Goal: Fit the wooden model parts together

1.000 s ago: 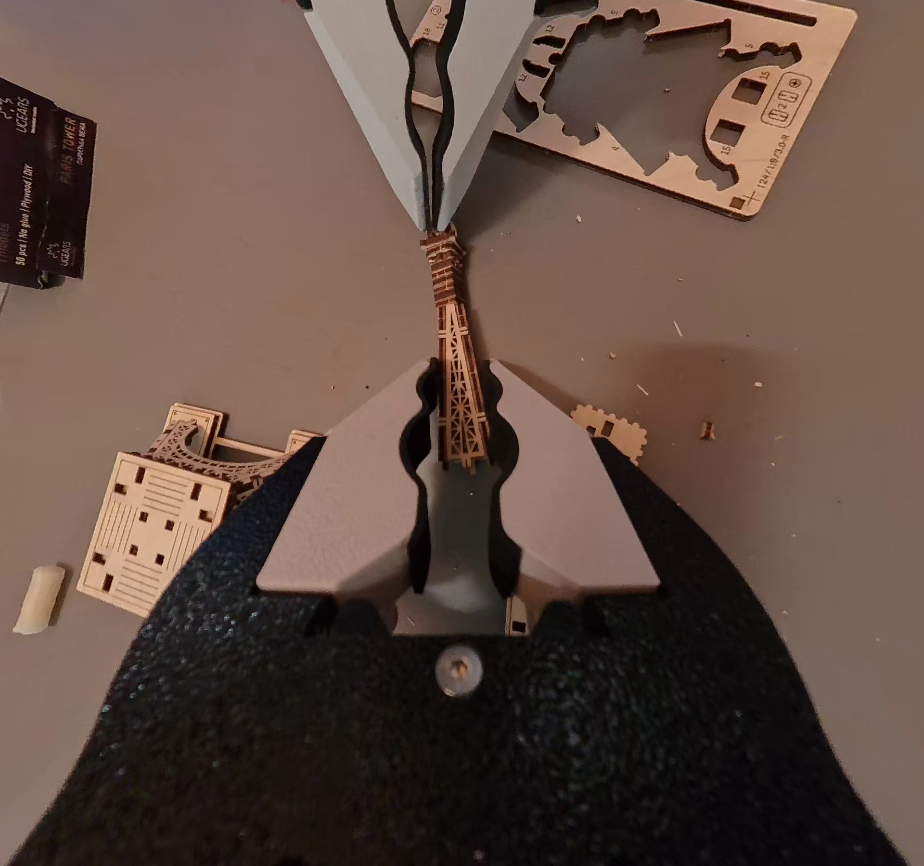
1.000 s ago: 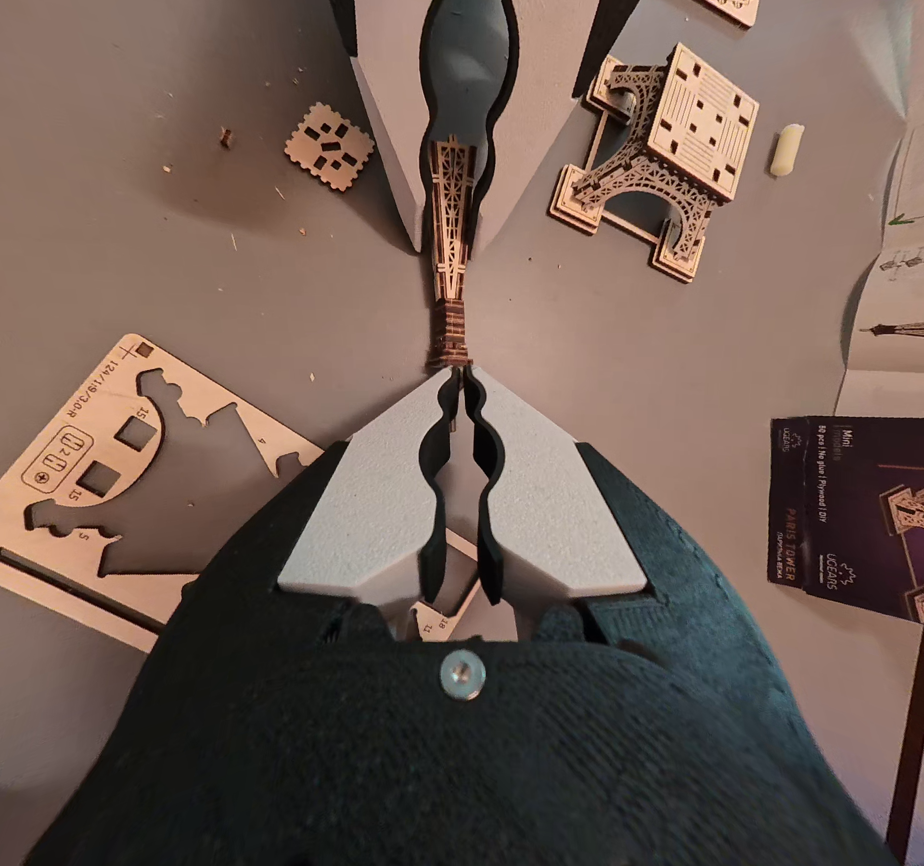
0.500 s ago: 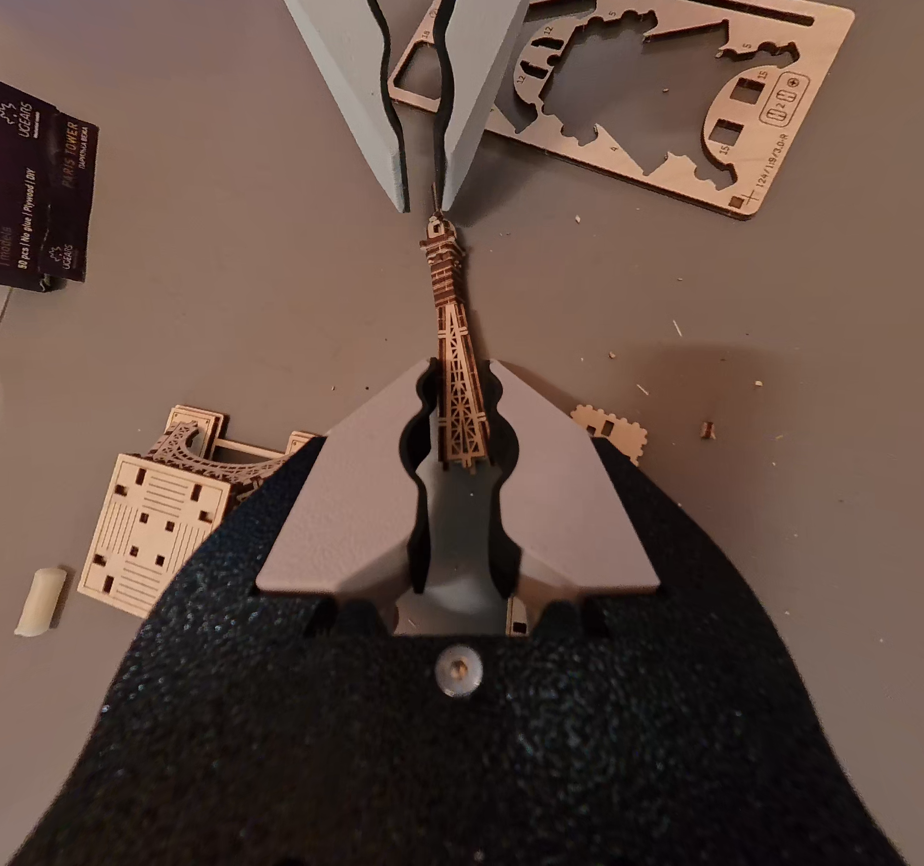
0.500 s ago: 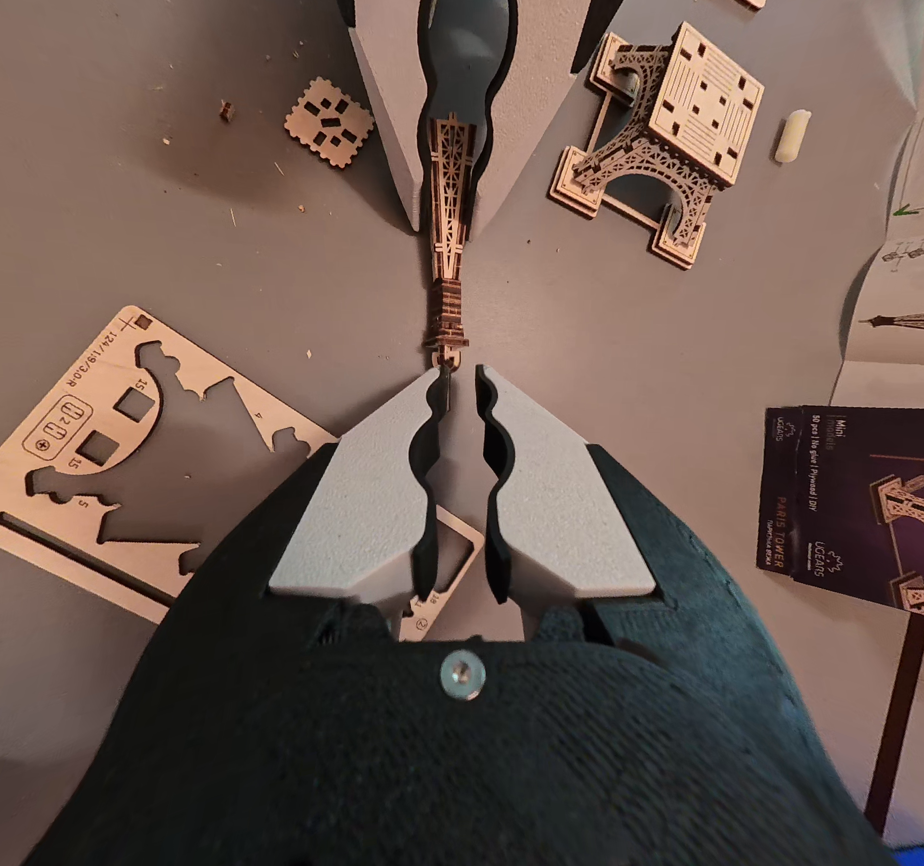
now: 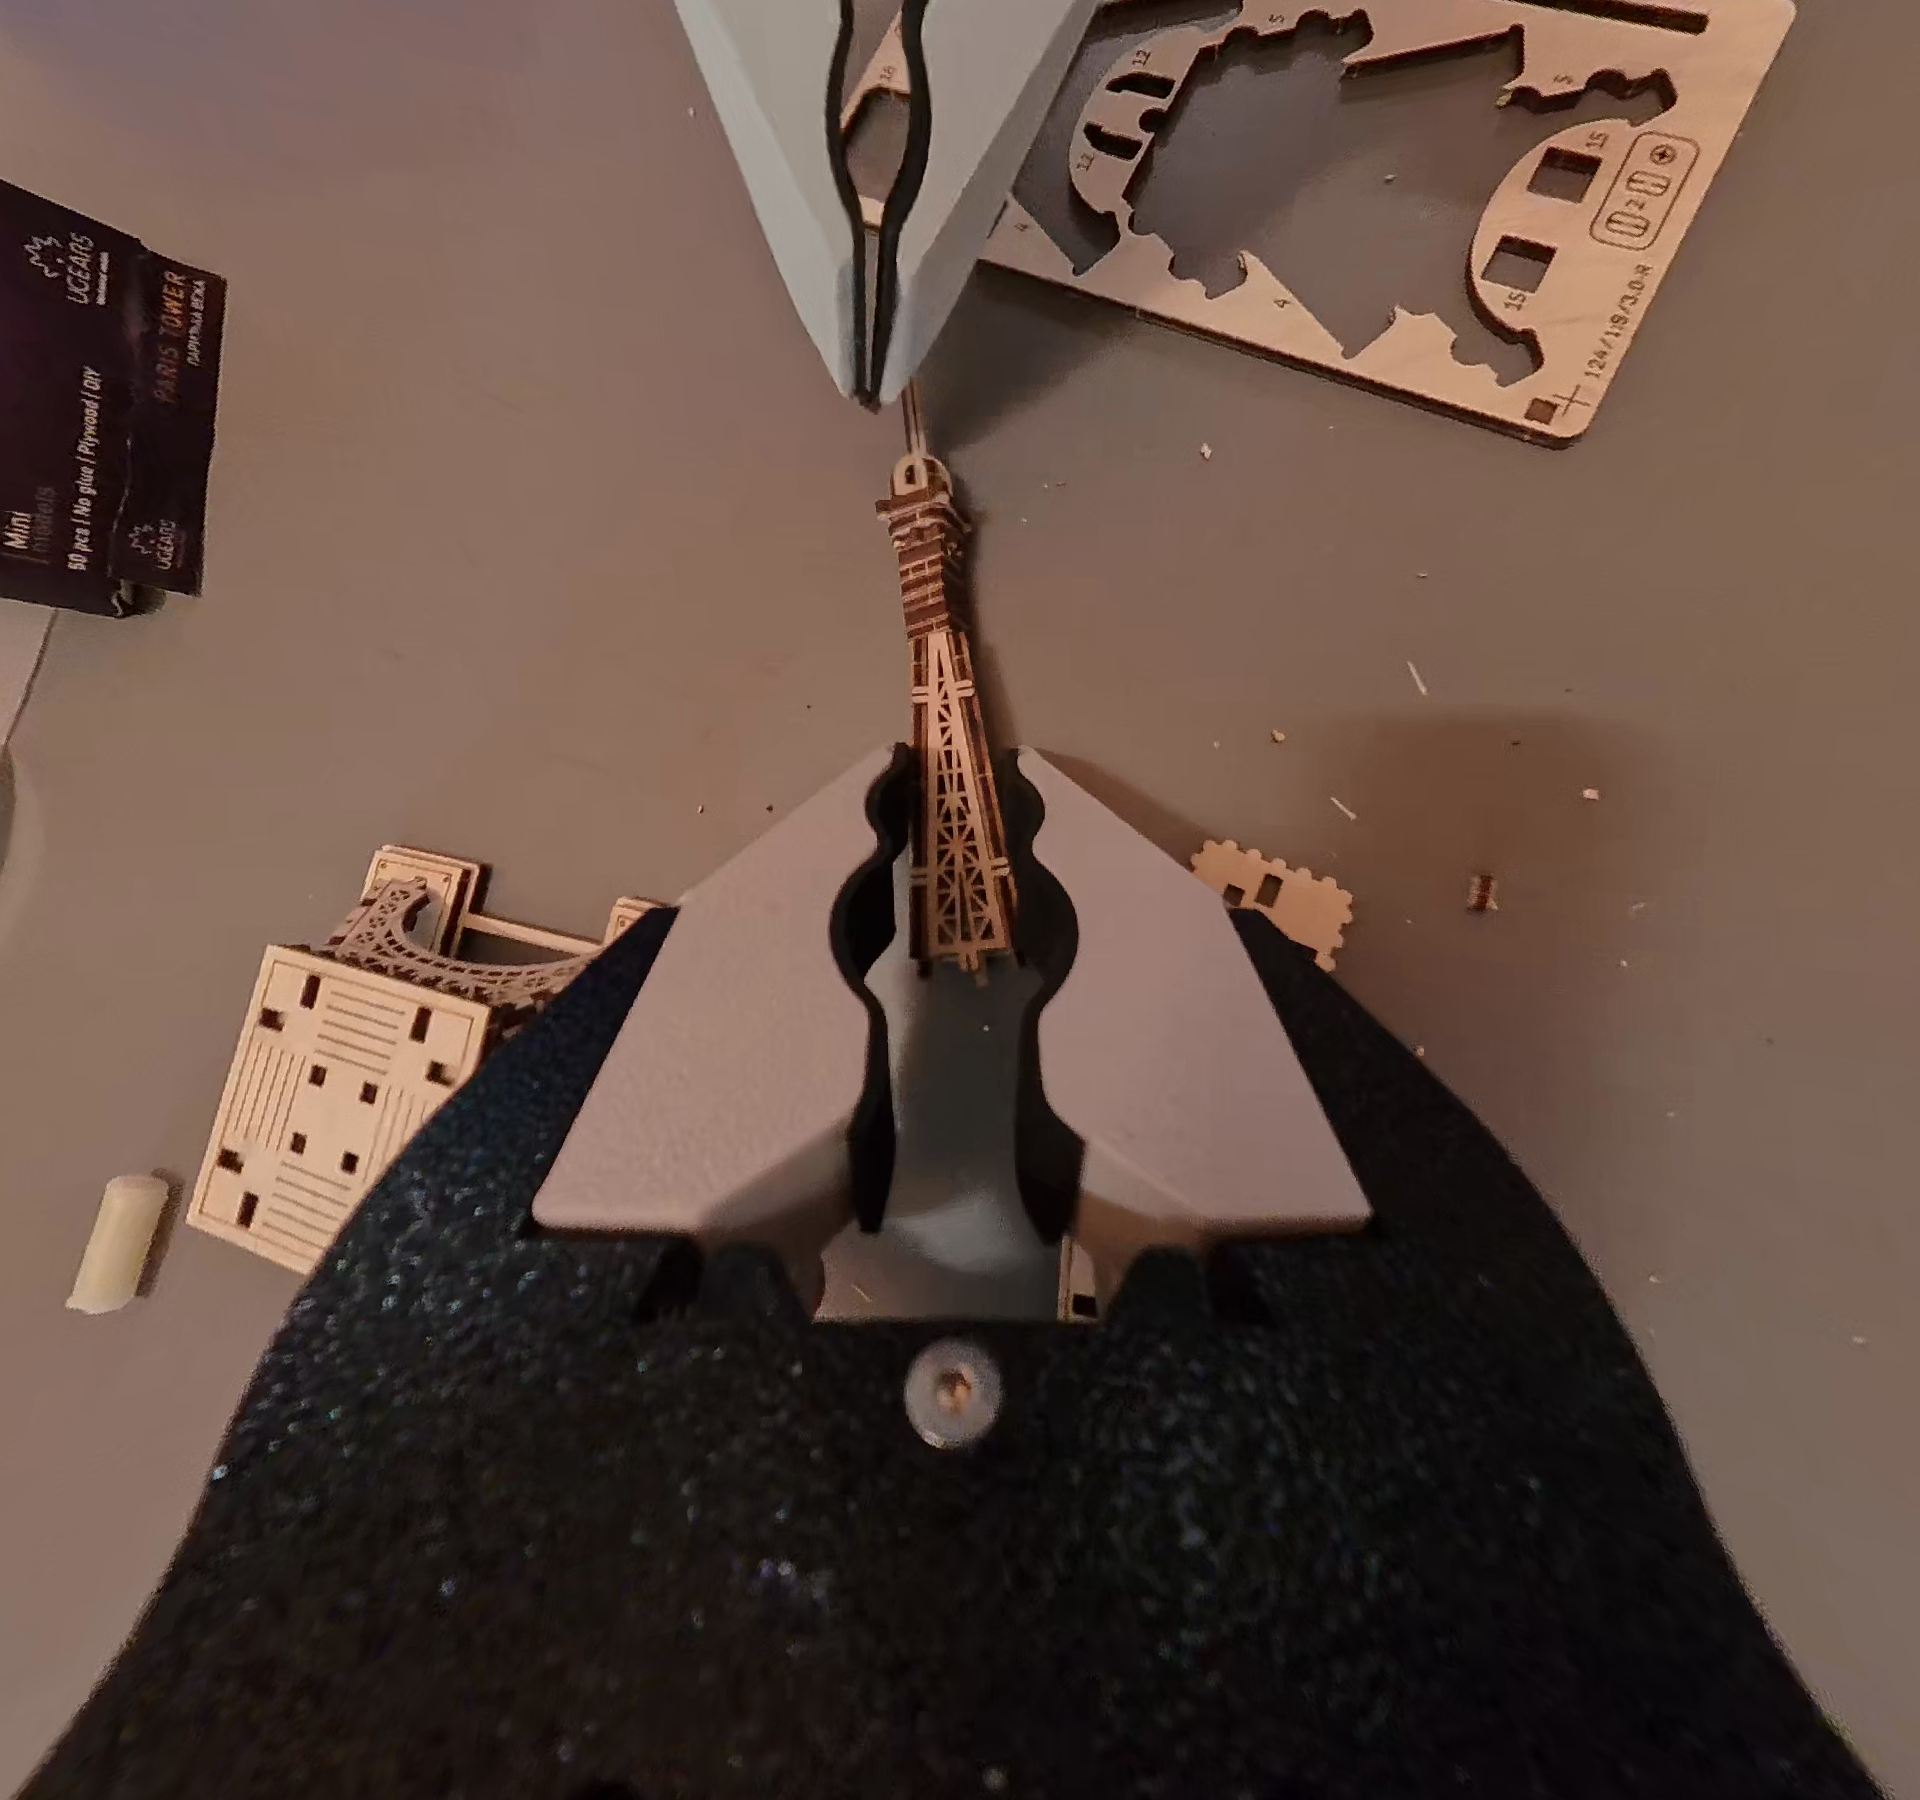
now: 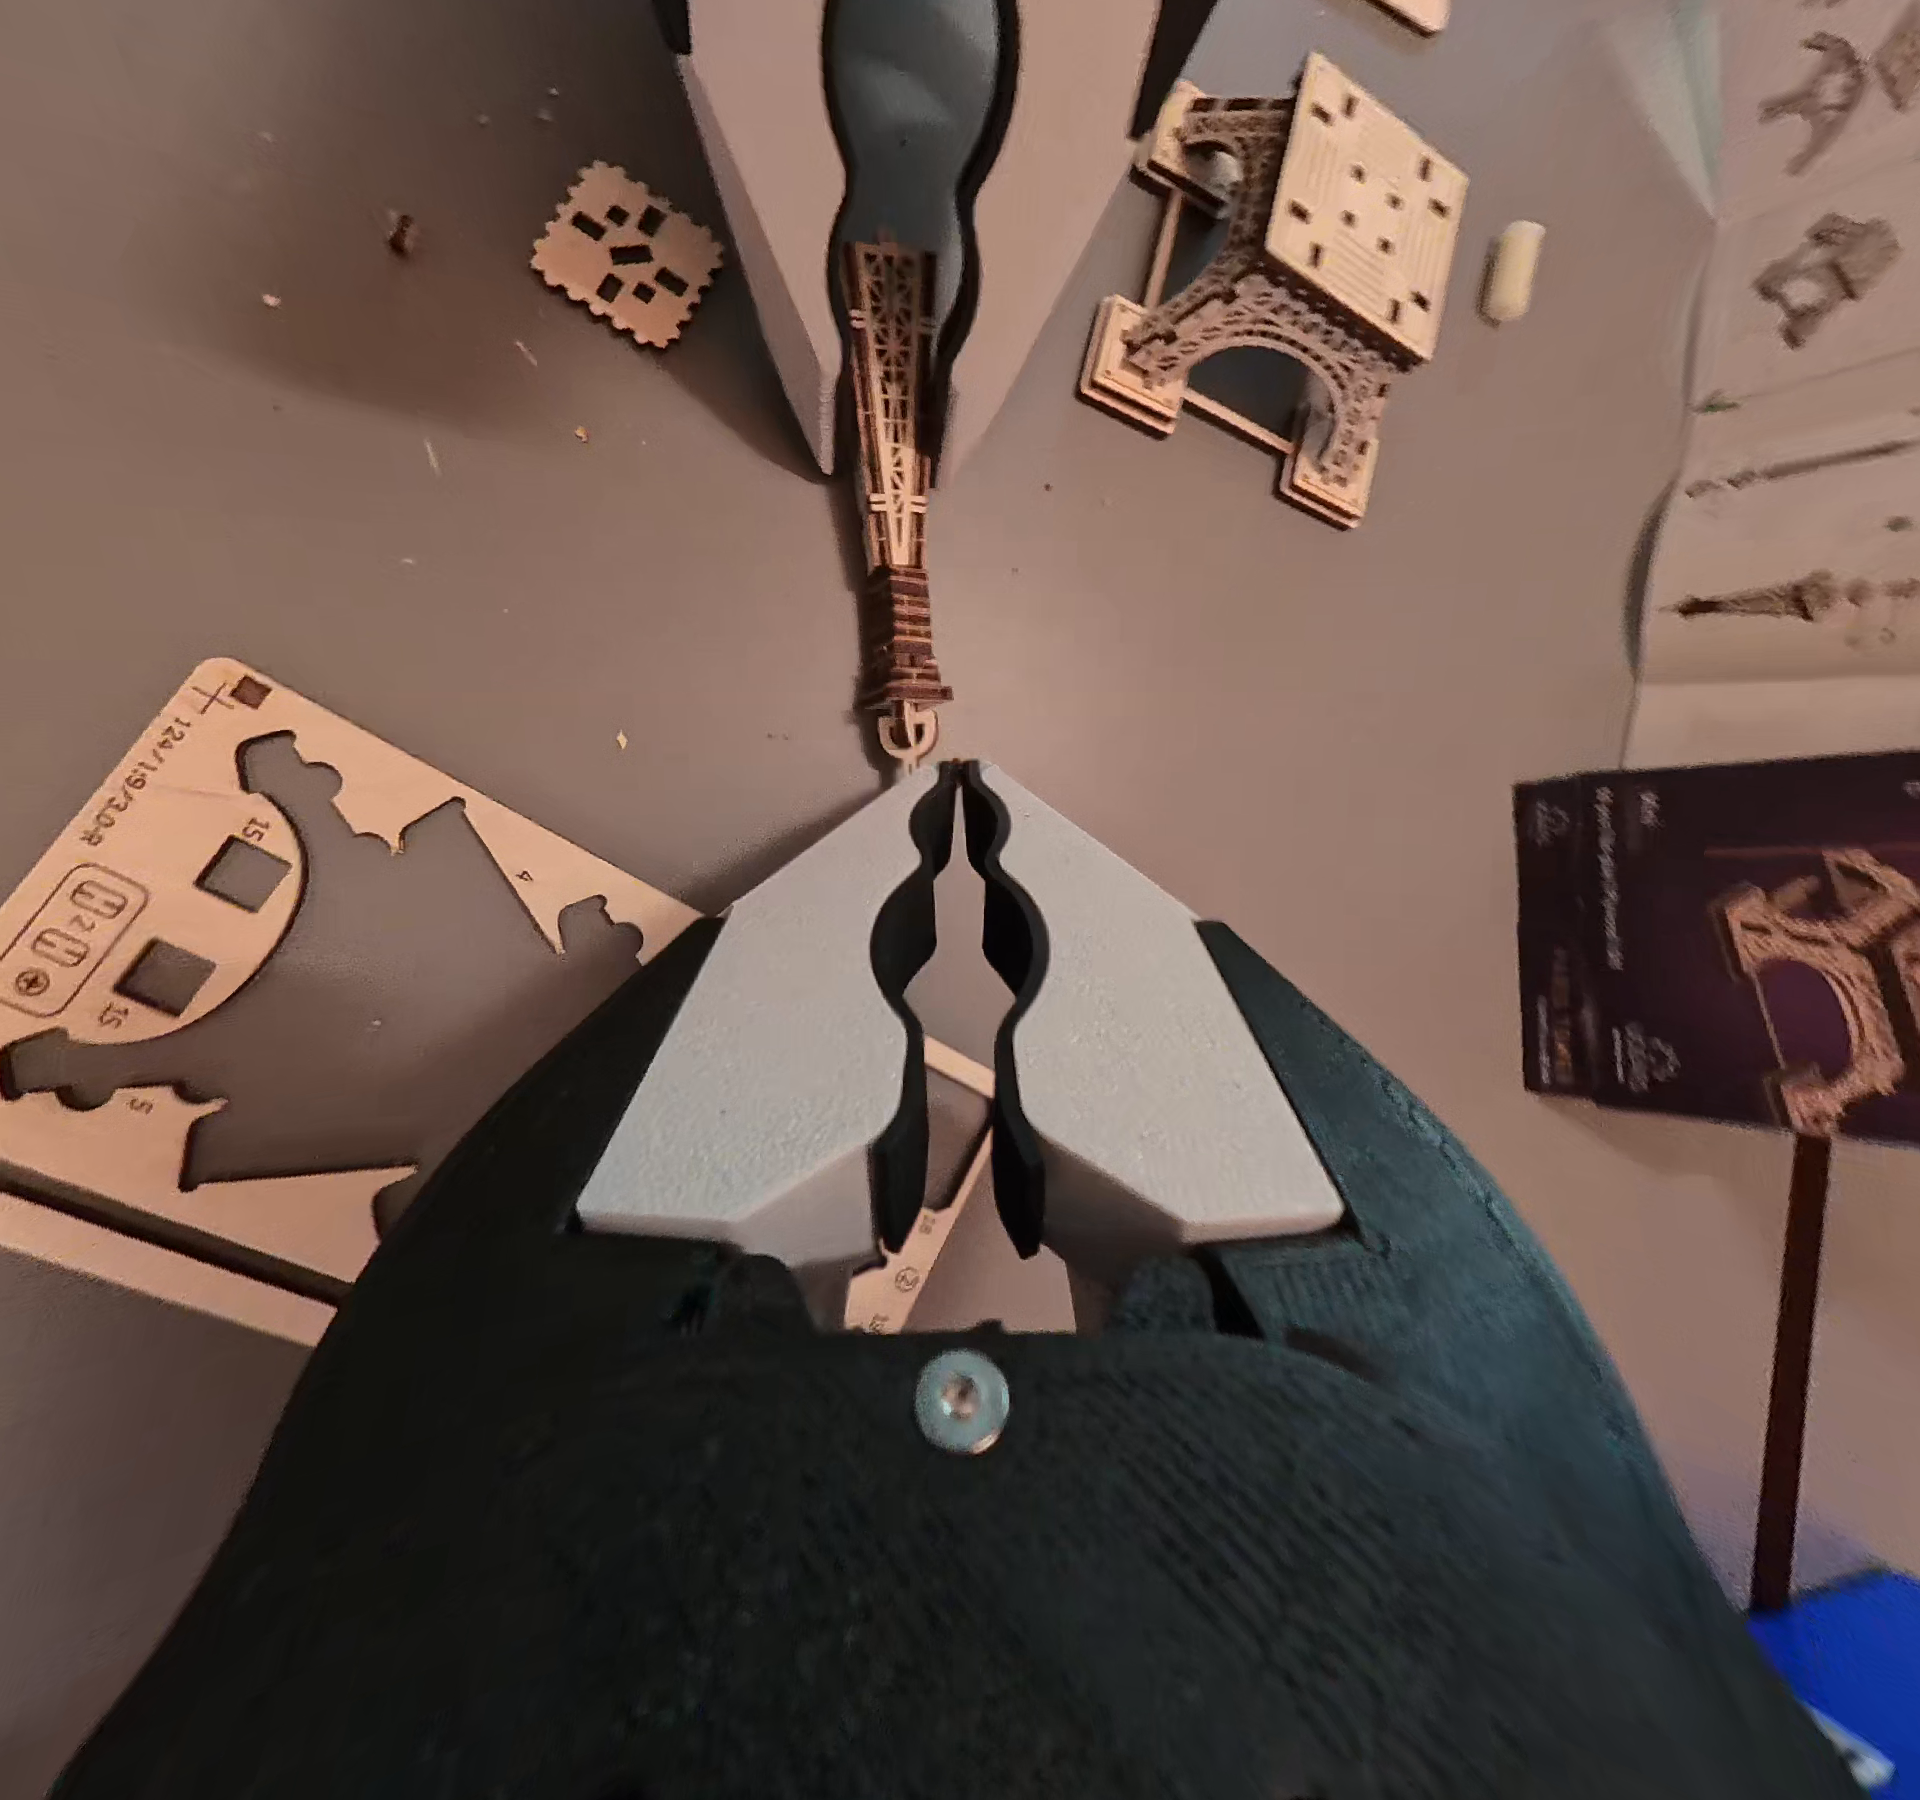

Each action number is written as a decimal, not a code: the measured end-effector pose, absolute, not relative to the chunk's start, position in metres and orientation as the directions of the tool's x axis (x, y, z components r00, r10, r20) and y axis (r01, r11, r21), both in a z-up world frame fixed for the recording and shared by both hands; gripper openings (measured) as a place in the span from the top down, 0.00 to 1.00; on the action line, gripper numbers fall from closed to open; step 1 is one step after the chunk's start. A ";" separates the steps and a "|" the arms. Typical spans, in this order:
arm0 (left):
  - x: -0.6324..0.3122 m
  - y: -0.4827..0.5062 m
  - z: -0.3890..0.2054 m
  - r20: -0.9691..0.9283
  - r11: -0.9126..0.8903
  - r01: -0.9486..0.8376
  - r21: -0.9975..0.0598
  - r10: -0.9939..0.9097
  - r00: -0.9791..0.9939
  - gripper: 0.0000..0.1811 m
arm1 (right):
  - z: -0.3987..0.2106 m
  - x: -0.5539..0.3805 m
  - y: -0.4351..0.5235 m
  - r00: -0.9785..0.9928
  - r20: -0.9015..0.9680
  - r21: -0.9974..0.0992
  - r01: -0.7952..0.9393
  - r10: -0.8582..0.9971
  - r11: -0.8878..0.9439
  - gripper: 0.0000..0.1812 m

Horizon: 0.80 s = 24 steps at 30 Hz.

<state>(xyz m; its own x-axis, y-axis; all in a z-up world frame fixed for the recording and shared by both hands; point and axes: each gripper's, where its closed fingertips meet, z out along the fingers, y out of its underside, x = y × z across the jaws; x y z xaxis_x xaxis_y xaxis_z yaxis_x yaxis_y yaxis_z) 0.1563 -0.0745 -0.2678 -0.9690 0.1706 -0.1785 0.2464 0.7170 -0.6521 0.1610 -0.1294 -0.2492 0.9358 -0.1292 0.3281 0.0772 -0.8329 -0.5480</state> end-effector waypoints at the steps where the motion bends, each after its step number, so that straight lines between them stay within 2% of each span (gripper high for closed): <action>1: 0.158 -0.075 -0.268 -0.192 0.718 0.251 -0.649 0.165 -0.967 0.92 | -0.247 0.160 -0.131 0.928 0.335 -0.567 0.058 -0.166 -0.822 1.00; 5: 0.165 -0.079 -0.267 -0.216 0.713 0.241 -0.658 0.128 -0.968 0.91 | -0.240 0.144 -0.119 0.912 0.301 -0.670 -0.004 -0.277 -0.742 1.00; 8: 0.170 -0.080 -0.260 -0.211 0.705 0.209 -0.678 0.086 -0.974 0.85 | -0.228 0.129 -0.096 0.919 0.258 -0.754 -0.002 -0.298 -0.657 1.00; 13: 0.173 -0.070 -0.211 -0.182 0.563 0.154 -0.812 0.007 -0.983 0.86 | -0.217 0.131 -0.077 0.915 0.220 -0.842 0.004 -0.338 -0.539 1.00; 16: 0.159 -0.058 -0.193 -0.204 0.485 0.171 -0.858 -0.016 -0.979 0.87 | -0.199 0.133 -0.072 0.904 0.117 -0.942 -0.030 -0.411 -0.333 1.00; 19: 0.136 -0.059 -0.186 -0.289 0.403 0.248 -0.881 -0.043 -0.956 0.87 | -0.189 0.128 -0.073 0.908 0.029 -0.974 -0.068 -0.417 -0.215 1.00; 24: 0.116 -0.070 -0.172 -0.404 0.314 0.345 -0.885 -0.146 -0.903 0.90 | -0.159 0.121 -0.063 0.919 -0.235 -0.972 -0.229 -0.317 0.058 1.00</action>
<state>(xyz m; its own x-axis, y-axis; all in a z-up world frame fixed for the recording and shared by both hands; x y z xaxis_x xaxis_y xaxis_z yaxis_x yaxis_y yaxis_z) 0.1159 -0.0705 -0.1716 -0.9031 -0.1460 -0.4038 0.3448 0.3137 -0.8847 0.1207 -0.0628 -0.1590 0.9190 -0.3165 -0.2350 -0.2286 0.0577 -0.9718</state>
